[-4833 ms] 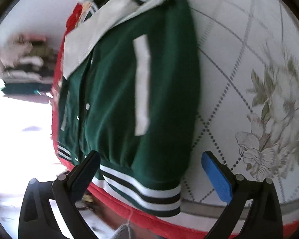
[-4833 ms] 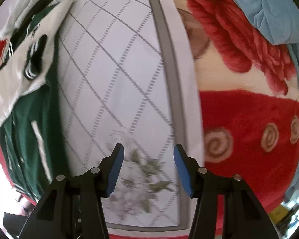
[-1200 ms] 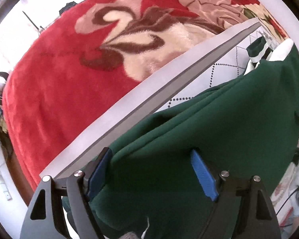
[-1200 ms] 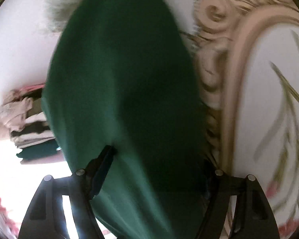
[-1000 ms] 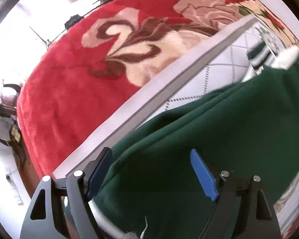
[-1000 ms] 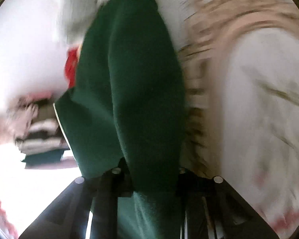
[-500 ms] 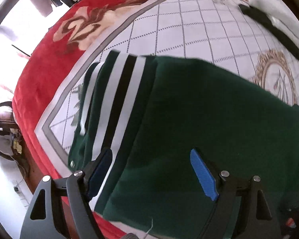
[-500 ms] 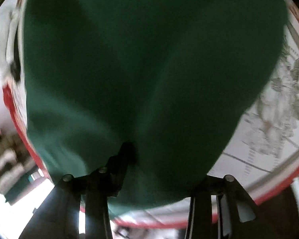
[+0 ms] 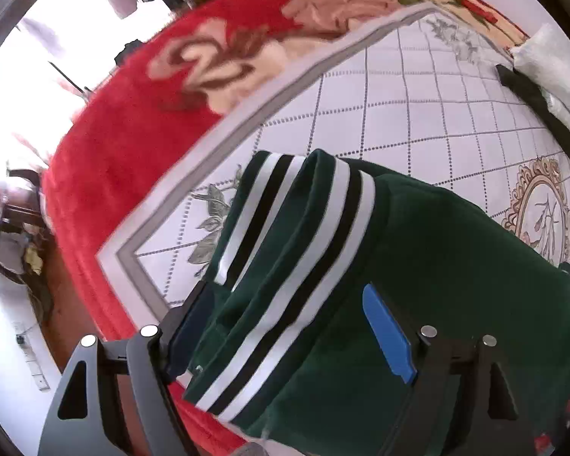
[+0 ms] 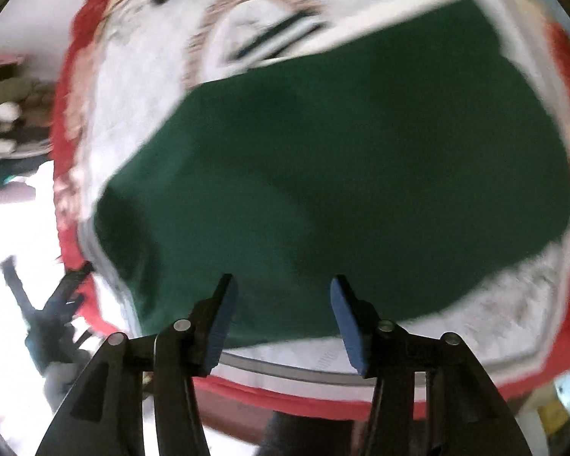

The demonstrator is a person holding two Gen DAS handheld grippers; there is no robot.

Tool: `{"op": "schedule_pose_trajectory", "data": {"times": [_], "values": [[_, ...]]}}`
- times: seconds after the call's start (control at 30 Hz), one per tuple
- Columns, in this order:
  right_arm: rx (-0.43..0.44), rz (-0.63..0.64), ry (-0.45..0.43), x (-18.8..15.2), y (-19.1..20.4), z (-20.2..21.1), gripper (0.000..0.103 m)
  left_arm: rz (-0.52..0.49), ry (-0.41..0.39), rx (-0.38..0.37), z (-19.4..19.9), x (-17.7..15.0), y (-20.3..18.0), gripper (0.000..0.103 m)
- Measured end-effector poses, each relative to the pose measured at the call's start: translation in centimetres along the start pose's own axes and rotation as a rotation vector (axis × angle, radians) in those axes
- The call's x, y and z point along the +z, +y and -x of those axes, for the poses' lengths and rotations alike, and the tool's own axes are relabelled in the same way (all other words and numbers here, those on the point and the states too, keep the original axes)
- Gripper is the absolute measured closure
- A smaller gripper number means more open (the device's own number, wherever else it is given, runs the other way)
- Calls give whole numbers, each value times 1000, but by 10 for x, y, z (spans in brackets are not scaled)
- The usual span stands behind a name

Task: Fold large clothes

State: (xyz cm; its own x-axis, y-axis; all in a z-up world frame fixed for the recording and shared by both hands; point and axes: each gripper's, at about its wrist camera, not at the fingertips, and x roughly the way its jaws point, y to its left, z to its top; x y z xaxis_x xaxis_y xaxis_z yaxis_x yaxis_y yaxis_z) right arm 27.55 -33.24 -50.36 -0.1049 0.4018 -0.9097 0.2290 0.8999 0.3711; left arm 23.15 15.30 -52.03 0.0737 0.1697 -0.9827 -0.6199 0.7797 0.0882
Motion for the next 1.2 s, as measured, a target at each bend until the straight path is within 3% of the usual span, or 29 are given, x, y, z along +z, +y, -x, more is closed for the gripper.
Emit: {"op": "schedule_pose_trajectory", "data": {"times": [0.13,0.17,0.2,0.23,0.27,0.43,0.5,0.6,0.77,0.87,0.93,1.03,1.07,1.1,1.2], "values": [[50,38,4,39,30,-35,50,14,85,-102,-36,21,-3,27],[38,52,-6,41,36,-48,50,7,84,-131,-42,25,-6,46],[19,57,-15,49,41,-55,49,0,75,-139,-47,30,-9,83],[7,55,-21,58,42,-61,50,0,59,-169,-46,31,-11,94],[8,47,-22,62,46,-70,50,-1,42,-197,-42,33,-12,99],[18,11,-9,74,36,-77,49,31,-133,-248,18,42,-2,100],[9,32,-22,73,33,-76,50,65,-164,-262,30,49,8,100],[-5,35,-46,75,21,-71,49,93,-146,-241,11,67,11,100],[26,-24,-71,80,11,-66,49,26,15,-174,-64,76,-2,95],[46,-13,-132,84,11,-55,50,19,24,-146,-63,76,-4,87],[13,-8,-182,89,8,-54,50,0,-3,-106,-48,74,-8,82],[-36,-54,-240,101,-8,-63,52,-30,-48,-89,-26,69,-14,51],[-29,-82,-228,106,-15,-72,52,-37,-64,-87,-18,66,-17,32],[-29,-93,-217,111,-18,-80,52,-42,-76,-87,-12,64,-19,21],[-91,-68,-209,117,-8,-83,52,-57,-103,-82,6,58,-32,20]]}}
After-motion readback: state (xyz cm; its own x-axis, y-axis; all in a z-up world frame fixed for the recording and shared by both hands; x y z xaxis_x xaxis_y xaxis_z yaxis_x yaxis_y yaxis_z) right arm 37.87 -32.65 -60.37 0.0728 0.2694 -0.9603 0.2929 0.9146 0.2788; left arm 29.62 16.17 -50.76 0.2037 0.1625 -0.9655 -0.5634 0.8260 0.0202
